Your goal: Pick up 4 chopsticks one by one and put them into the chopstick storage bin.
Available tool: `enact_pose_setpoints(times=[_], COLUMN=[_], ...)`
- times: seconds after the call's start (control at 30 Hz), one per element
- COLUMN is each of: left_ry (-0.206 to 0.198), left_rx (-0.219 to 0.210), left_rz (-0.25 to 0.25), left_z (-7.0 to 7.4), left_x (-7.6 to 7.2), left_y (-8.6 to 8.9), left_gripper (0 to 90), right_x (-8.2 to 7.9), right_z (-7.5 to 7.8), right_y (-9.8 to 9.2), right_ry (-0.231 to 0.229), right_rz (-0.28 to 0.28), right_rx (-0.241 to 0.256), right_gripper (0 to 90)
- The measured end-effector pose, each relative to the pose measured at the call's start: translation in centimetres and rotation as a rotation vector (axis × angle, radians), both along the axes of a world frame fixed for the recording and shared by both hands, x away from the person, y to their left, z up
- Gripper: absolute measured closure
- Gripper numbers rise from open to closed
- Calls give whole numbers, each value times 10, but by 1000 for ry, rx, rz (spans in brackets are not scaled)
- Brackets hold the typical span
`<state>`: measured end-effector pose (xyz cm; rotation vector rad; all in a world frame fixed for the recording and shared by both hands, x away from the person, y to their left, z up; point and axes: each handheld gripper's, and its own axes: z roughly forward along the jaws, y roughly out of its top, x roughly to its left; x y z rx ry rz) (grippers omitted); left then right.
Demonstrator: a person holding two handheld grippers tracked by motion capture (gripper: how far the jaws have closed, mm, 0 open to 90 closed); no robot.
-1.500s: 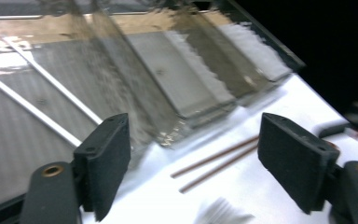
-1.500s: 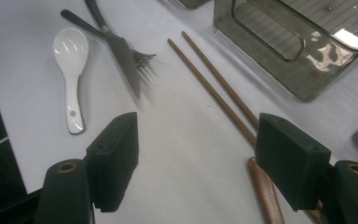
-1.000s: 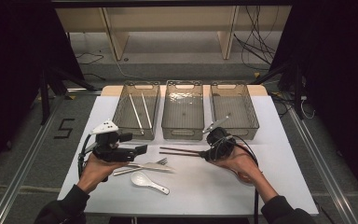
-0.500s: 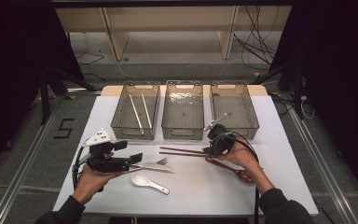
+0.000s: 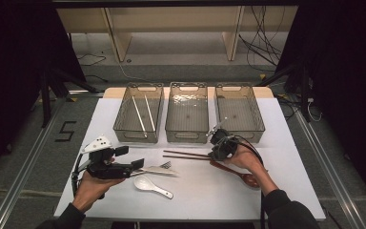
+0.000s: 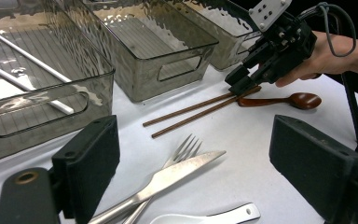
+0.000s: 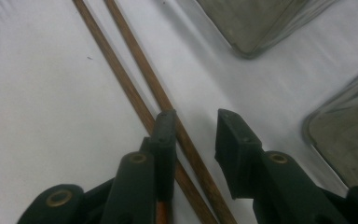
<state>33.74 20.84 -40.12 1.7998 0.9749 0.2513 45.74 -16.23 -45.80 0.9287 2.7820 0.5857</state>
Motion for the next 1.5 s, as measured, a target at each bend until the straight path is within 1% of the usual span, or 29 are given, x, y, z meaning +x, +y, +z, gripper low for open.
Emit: enact_pose_setpoints(times=[0.07,0.1,0.2,0.27,0.5,0.7,0.83,0.93,1.07,1.27,1.33,1.5], left_ry=[0,0,3,3,5,4,4,5,7,9,10,13], left_rx=[-4,2,2,2,3,4,5,5,5,4,4,7], left_rz=[-1,-5,-7,-8,-7,-9,-8,-8,-10,-10,-10,-9], left_z=[-1,-1,-1,-1,-2,-2,-2,-2,-2,-3,-3,-3], left_x=[0,0,0,0,1,1,1,1,1,1,1,1], left_y=[-1,-1,-2,-2,-1,-1,-1,-1,-2,-1,-1,-2], left_gripper=[155,155,155,155,155,155,155,155,155,155,155,156], right_x=[0,0,1,2,4,3,1,0,0,-1,-1,-3], right_z=[0,-1,-2,-4,-4,-2,-1,-1,0,0,0,1], right_y=[0,1,1,1,0,0,-1,0,0,1,1,2], right_ry=[9,5,1,1,19,20,38,27,26,35,47,48], right_rz=[2,5,6,3,9,44,69,101,116,122,133,158], right_rx=[3,-1,-14,-25,-14,-65,-87,-109,-130,-142,-146,-162], right_gripper=[714,728,751,750,751,769,778,779,777,783,791,801])
